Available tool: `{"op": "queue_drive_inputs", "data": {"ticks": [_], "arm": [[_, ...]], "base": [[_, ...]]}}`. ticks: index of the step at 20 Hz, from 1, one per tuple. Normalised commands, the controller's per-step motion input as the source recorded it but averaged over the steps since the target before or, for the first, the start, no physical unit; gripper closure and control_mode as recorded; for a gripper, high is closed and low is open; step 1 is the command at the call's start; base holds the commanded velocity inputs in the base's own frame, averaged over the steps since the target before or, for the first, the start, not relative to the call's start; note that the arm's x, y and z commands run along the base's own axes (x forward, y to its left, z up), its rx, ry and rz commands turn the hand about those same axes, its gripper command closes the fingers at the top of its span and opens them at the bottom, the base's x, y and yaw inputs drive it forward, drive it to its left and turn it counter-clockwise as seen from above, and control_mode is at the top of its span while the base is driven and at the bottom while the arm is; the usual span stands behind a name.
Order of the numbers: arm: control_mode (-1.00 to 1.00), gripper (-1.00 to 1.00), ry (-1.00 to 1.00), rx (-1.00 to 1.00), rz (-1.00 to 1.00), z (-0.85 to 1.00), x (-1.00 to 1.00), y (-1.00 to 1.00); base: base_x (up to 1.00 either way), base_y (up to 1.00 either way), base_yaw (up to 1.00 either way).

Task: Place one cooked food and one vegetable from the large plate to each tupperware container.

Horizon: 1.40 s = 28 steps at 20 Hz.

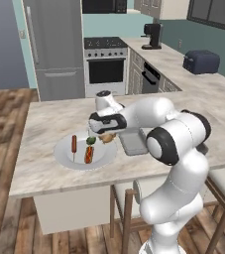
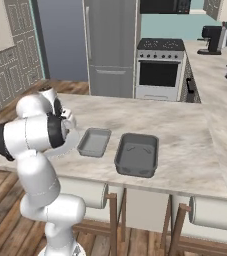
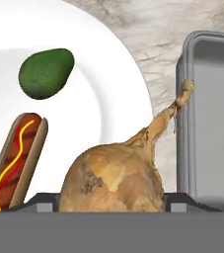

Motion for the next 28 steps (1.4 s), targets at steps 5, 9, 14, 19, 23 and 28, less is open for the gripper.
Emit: {"op": "queue_drive_inputs", "data": {"ticks": [5, 9, 14, 19, 23, 28], "arm": [[-1.00, 1.00, 0.01, 0.01, -0.09, 0.21, 0.06, -0.99], [-1.00, 1.00, 0.04, 0.06, -0.05, 0.00, 0.03, -0.96], [-1.00, 1.00, 0.00, 0.01, 0.00, -0.02, 0.11, -0.46], [-1.00, 1.00, 0.01, 0.00, 0.00, -0.44, 0.14, -0.45], [-1.00, 1.00, 0.00, 0.00, 0.00, -0.30, 0.10, -0.47], [-1.00, 1.00, 0.00, 0.00, 0.00, -0.30, 0.00, 0.00]], "base": [[0.00, 0.00, 0.00], [0.00, 0.00, 0.00], [0.00, 0.00, 0.00], [0.00, 0.00, 0.00], [0.00, 0.00, 0.00], [0.00, 0.00, 0.00]]}}
